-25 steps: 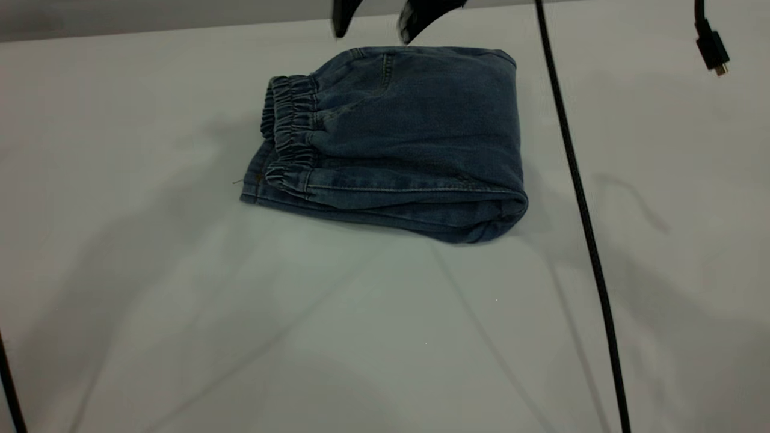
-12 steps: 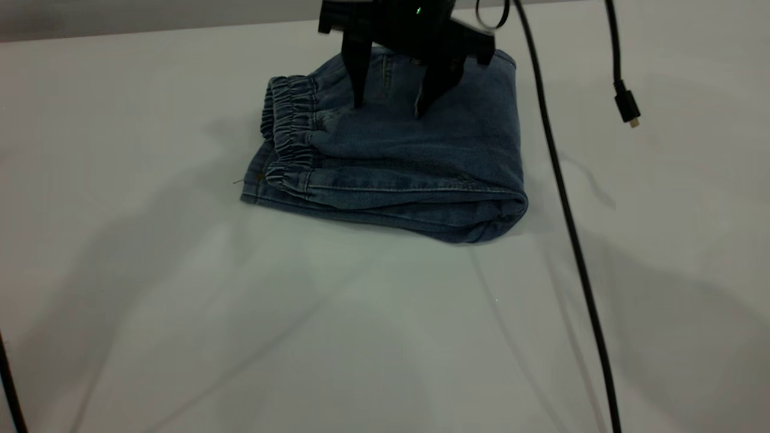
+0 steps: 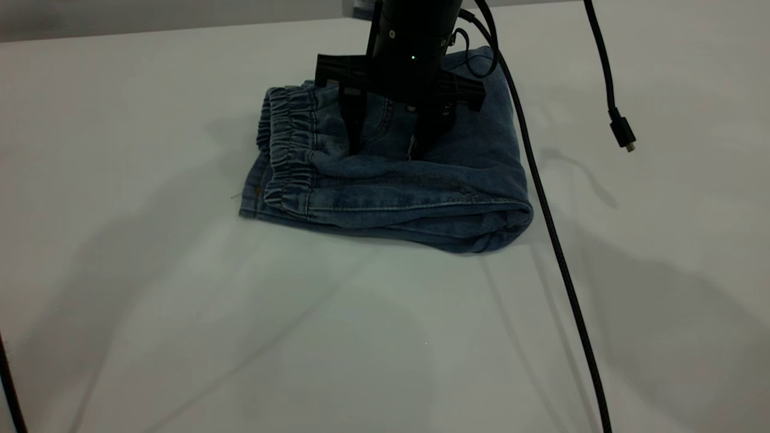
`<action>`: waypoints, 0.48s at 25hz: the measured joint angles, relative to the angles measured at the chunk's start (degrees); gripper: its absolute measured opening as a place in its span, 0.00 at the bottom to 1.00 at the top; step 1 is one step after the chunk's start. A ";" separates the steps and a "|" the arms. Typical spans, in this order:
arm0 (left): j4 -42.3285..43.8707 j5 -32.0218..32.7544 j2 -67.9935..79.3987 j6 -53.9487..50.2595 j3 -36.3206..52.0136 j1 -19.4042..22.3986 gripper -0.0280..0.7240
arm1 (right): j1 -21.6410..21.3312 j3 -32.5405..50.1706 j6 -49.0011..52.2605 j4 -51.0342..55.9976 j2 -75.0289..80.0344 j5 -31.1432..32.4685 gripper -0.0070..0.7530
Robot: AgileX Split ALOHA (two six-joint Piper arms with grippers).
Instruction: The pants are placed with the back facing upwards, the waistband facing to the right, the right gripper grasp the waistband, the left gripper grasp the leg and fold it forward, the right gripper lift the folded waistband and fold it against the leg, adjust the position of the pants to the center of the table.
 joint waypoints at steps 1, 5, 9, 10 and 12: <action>0.00 0.00 0.00 0.00 0.00 0.00 0.49 | 0.00 -0.06 -1.59 0.00 0.05 0.66 0.59; 0.00 0.00 0.00 0.11 0.00 0.00 0.49 | 1.00 -0.06 -7.95 -0.98 0.05 3.94 0.54; 0.00 0.00 0.00 0.11 0.00 0.00 0.49 | 2.73 -0.06 -12.80 -1.89 0.05 6.30 0.50; 0.00 0.00 0.00 0.06 0.00 0.00 0.49 | 3.01 -0.06 -13.63 -1.69 0.05 6.76 0.50; 0.00 0.00 0.00 0.06 0.00 0.00 0.49 | 3.53 -0.06 -14.13 -1.65 0.05 7.28 0.49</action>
